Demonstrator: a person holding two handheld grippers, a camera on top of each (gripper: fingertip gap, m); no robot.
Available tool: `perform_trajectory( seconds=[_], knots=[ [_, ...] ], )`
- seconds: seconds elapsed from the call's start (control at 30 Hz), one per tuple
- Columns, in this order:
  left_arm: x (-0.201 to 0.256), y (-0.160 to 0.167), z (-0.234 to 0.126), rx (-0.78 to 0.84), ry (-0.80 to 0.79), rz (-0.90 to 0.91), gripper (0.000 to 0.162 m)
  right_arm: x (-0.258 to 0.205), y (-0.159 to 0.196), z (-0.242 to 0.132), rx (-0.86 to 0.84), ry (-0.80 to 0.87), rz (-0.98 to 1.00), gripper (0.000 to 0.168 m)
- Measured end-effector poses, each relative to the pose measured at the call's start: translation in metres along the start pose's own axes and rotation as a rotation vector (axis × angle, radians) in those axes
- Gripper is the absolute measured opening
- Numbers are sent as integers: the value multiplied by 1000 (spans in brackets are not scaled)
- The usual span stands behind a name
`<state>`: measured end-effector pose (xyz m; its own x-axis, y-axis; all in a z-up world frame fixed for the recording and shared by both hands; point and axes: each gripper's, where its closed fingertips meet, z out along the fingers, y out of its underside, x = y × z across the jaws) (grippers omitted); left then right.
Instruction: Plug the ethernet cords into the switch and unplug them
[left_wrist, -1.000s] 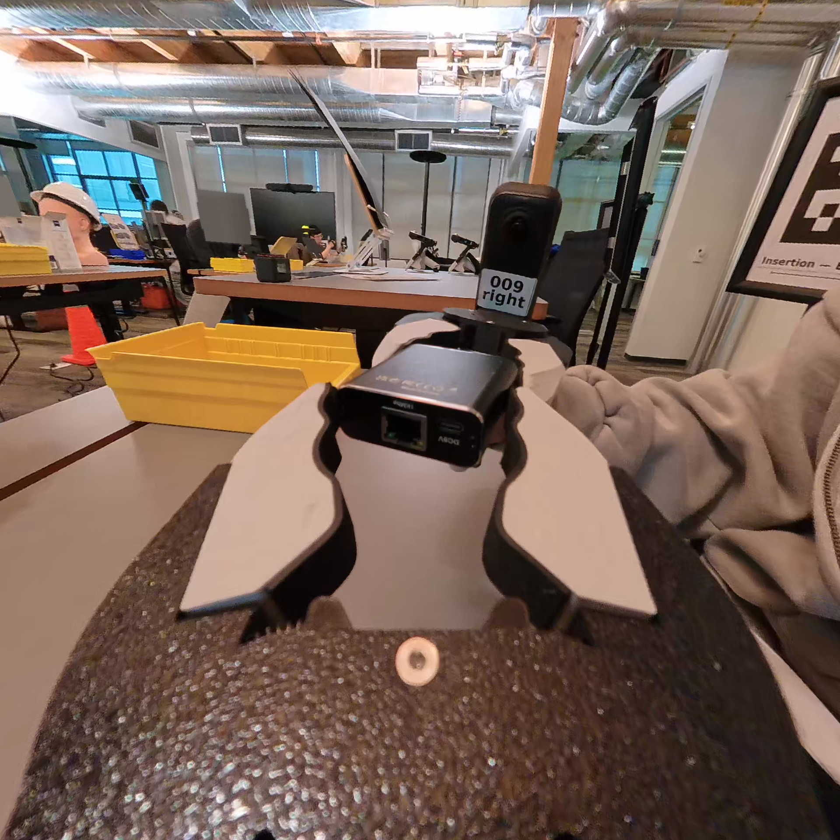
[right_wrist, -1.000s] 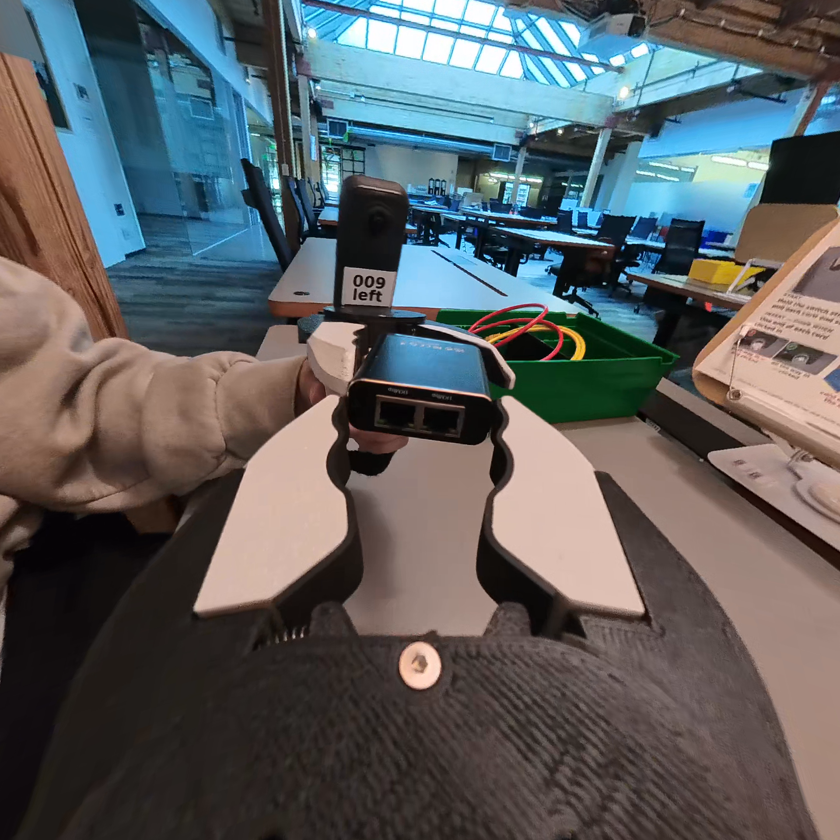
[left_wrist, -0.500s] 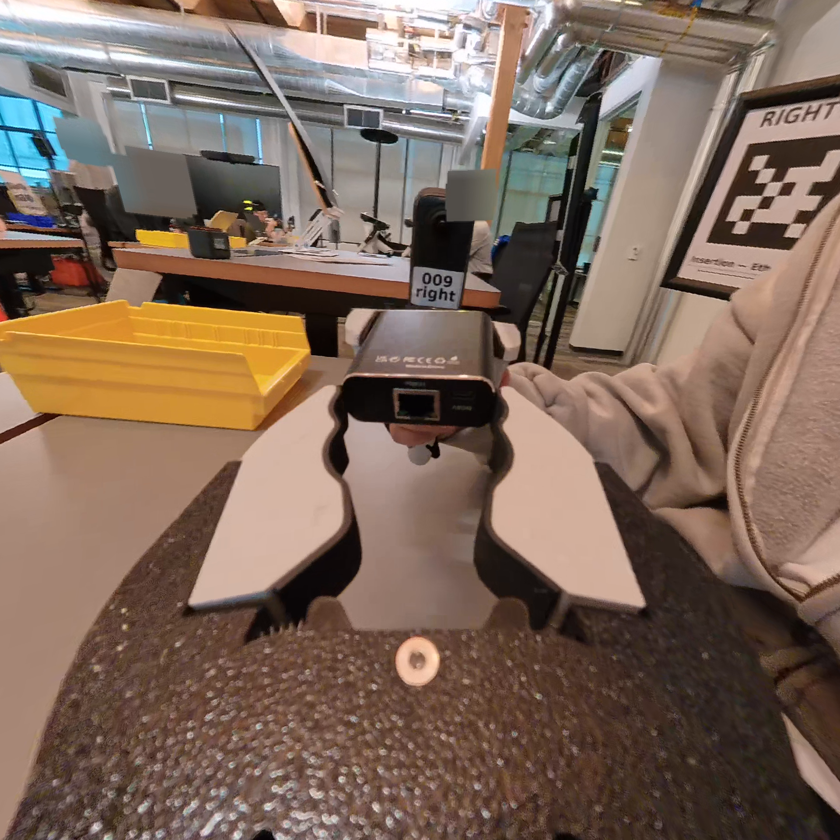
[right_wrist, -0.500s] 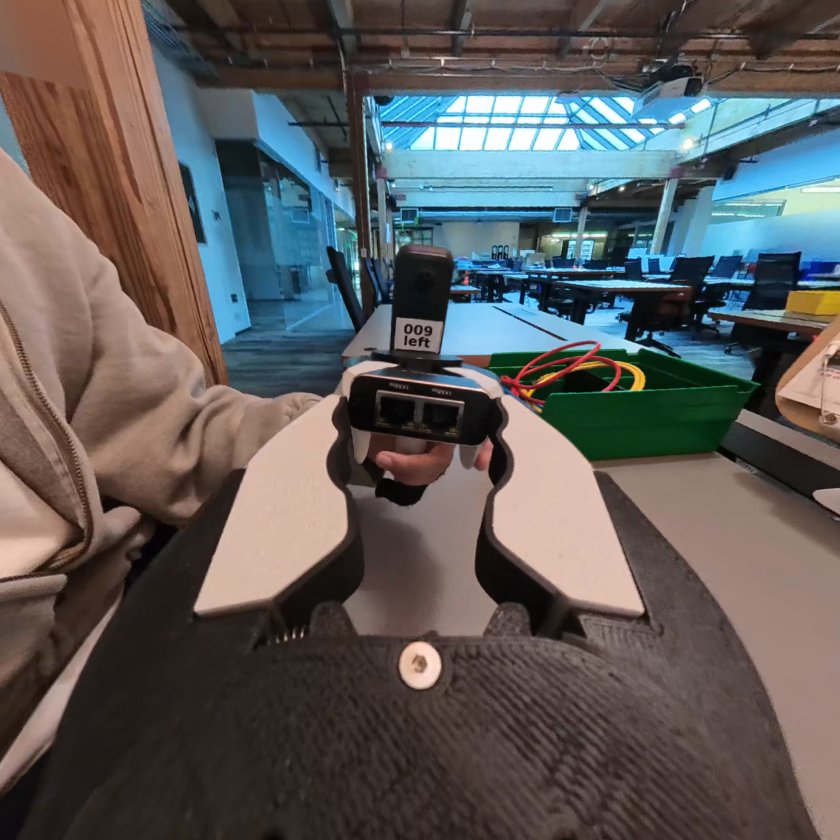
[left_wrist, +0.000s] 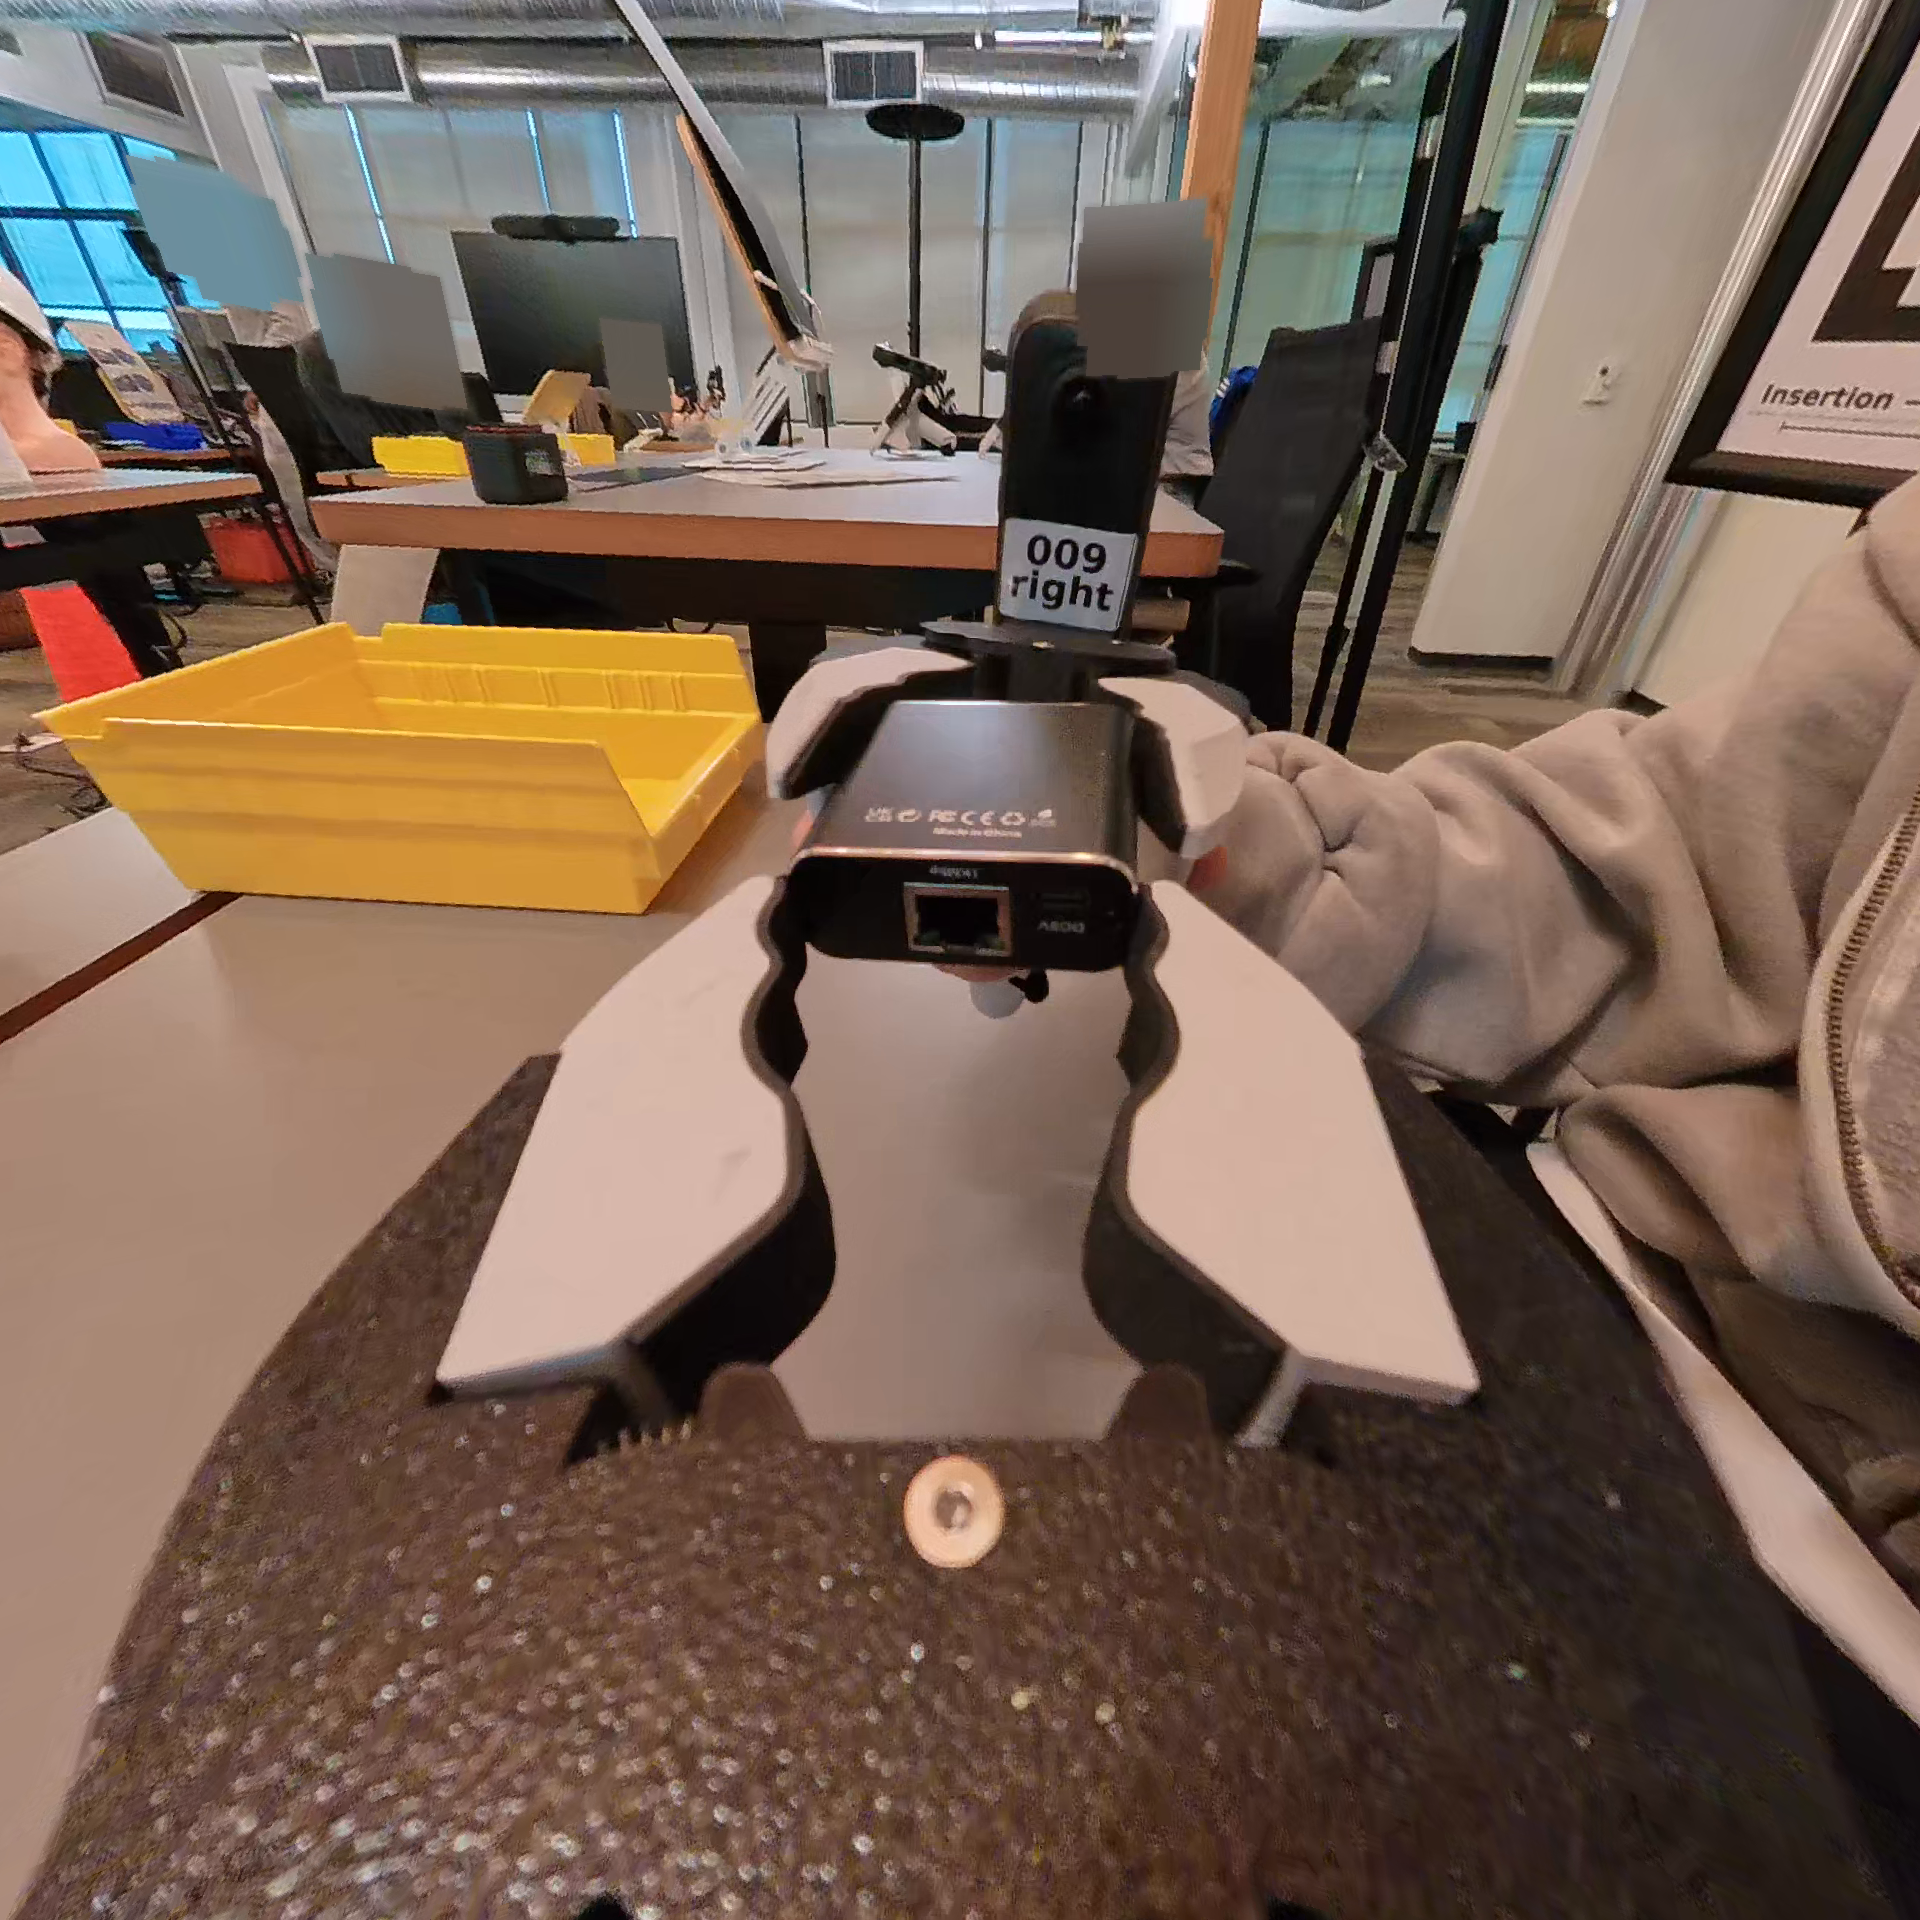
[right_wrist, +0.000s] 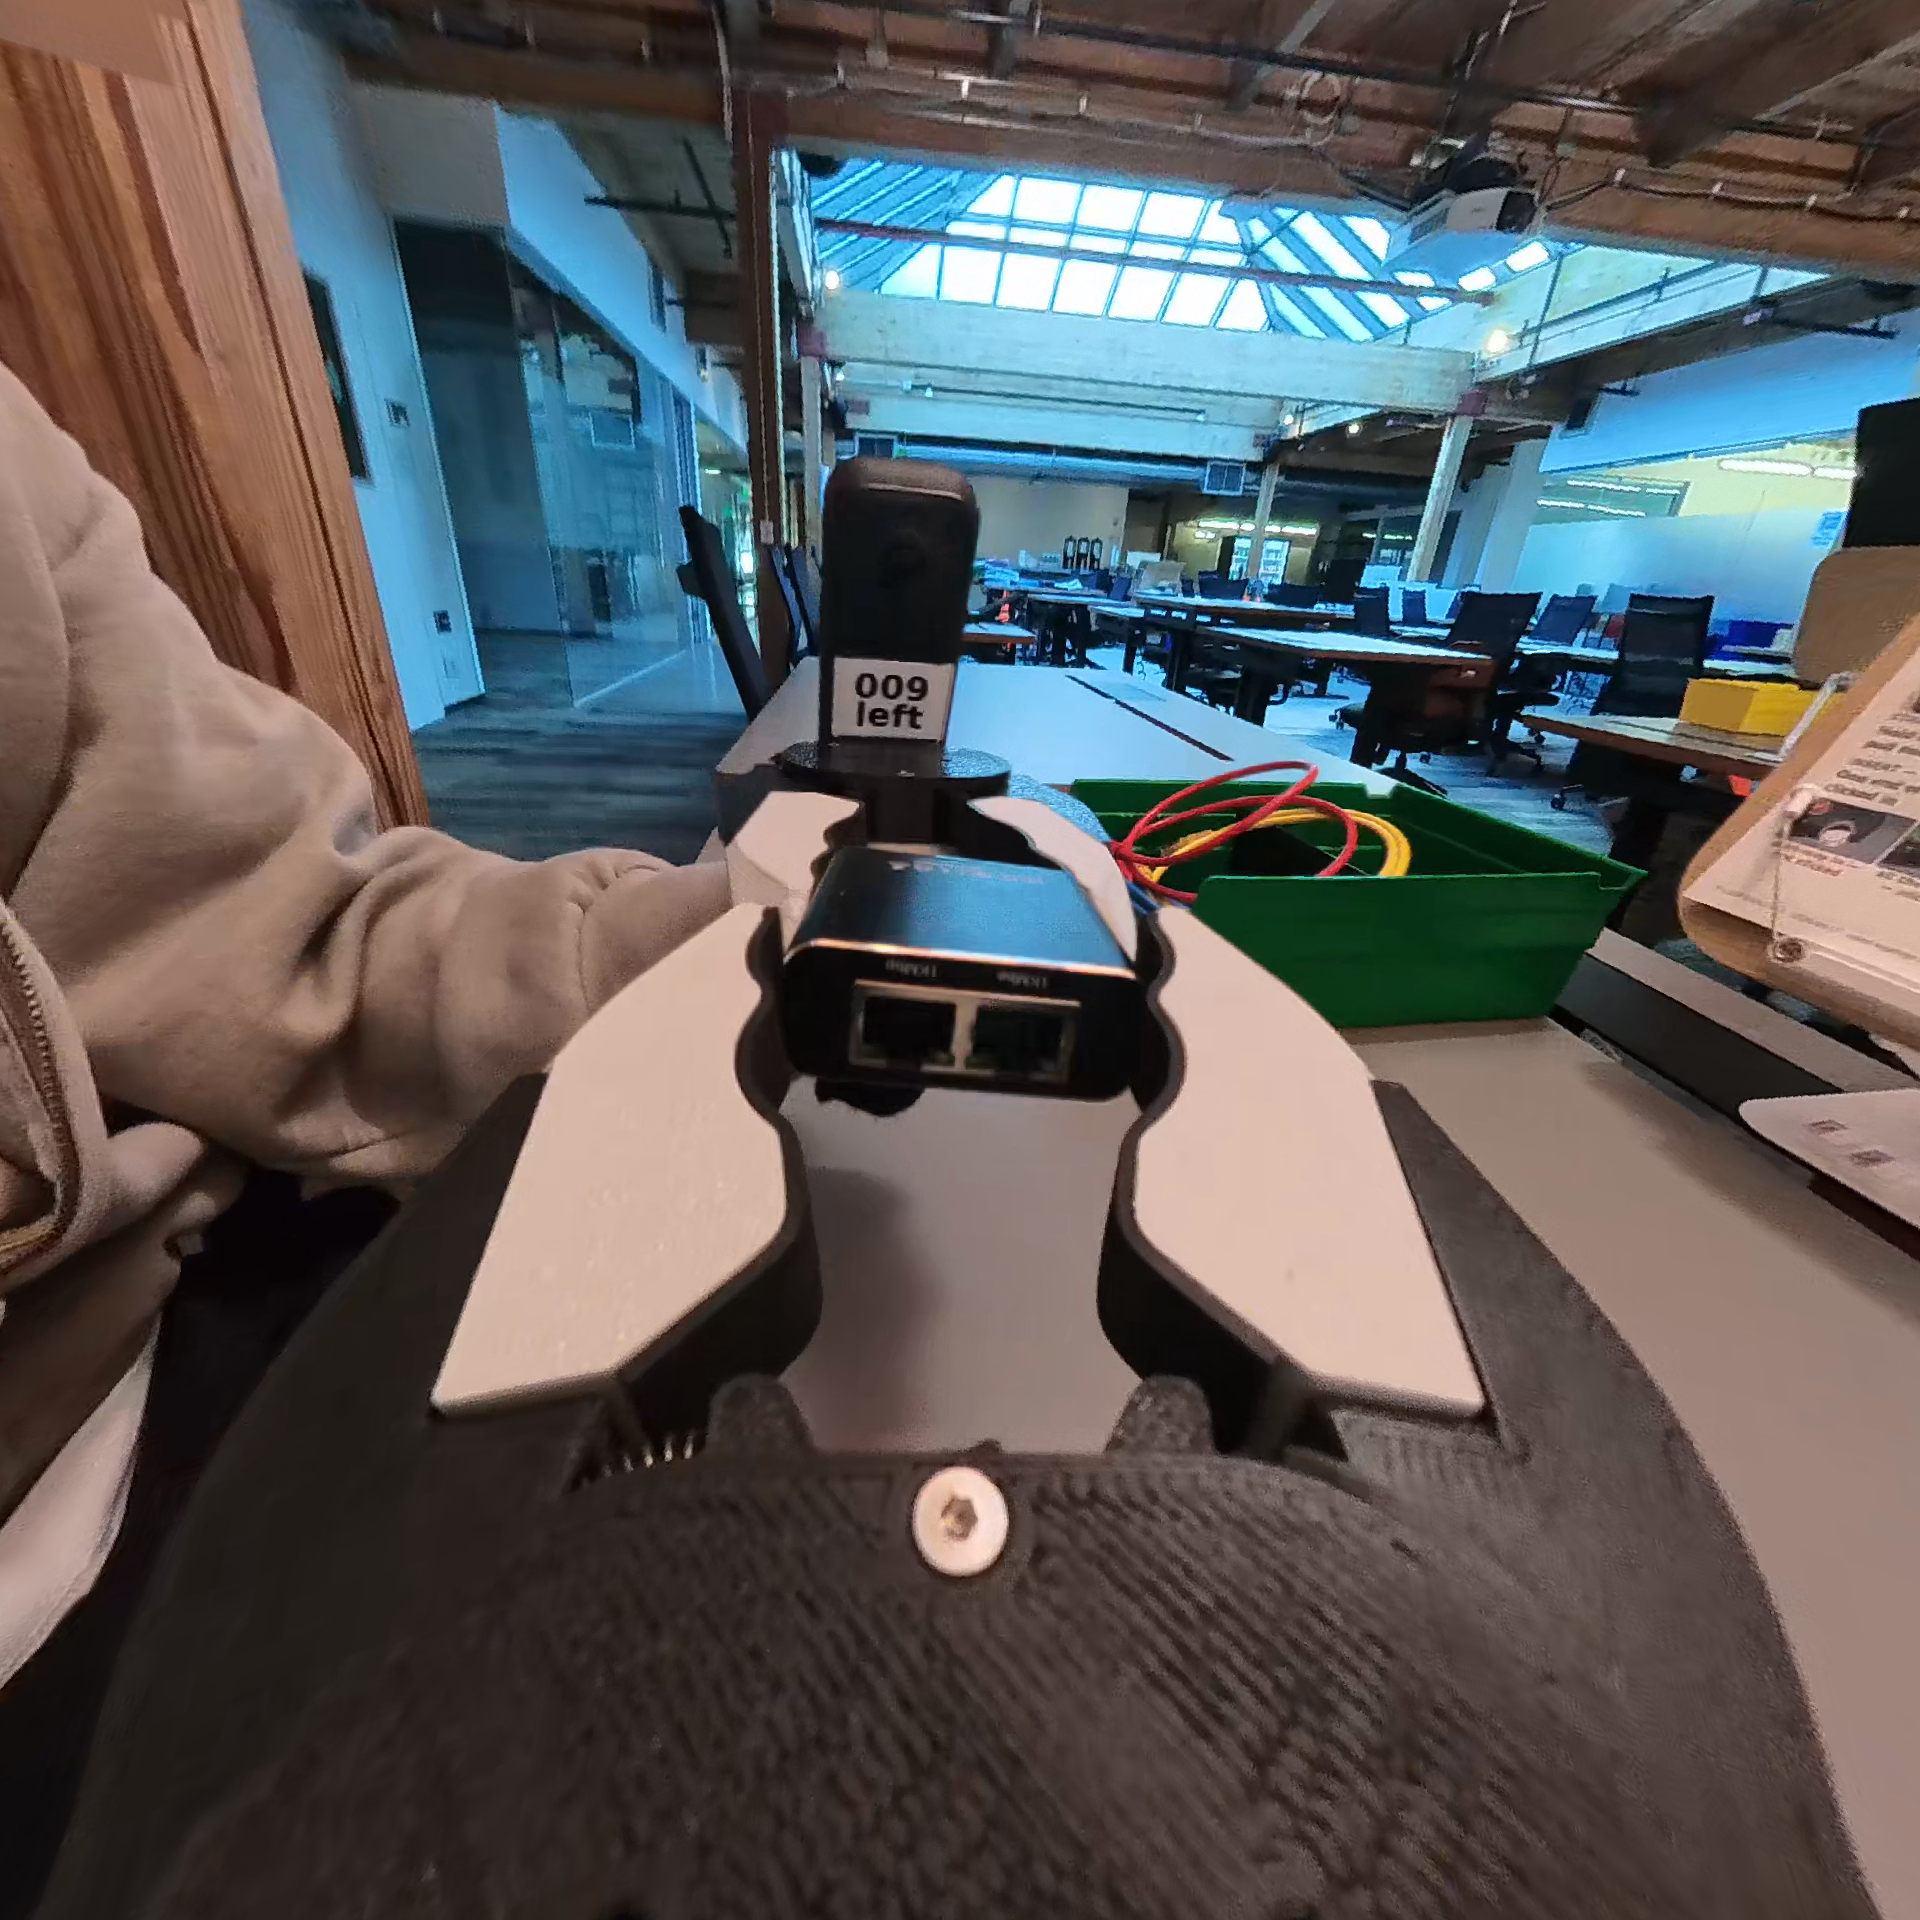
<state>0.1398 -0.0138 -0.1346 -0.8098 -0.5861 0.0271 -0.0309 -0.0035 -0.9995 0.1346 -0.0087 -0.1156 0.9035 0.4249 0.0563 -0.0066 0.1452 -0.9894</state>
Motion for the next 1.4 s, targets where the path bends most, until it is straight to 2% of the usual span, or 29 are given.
perform_trajectory(
  seconds=[0.5,0.77,0.93,1.07,1.2,1.3,1.33,1.4],
  knots=[
    [-4,9,-1,-48,-14,10,59,4,17,1,-89,23,62,66],
    [-12,10,-3,-24,-45,-38,57,13,19,-1,-21,42,103,65],
    [-27,7,-24,-45,-106,-63,57,25,17,-13,5,72,95,65],
    [-53,13,-66,-185,-263,-33,59,31,30,-18,-4,73,92,65],
    [-91,24,-148,-403,-525,-68,58,42,44,-23,-19,110,88,65],
    [-124,43,-243,-597,-850,-361,60,49,52,-26,-30,155,76,65],
    [-130,45,-271,-598,-942,-485,62,49,55,-26,-37,160,75,65],
    [-142,41,-311,-474,-1080,-706,65,49,64,-25,-60,163,82,65]
  ],
)
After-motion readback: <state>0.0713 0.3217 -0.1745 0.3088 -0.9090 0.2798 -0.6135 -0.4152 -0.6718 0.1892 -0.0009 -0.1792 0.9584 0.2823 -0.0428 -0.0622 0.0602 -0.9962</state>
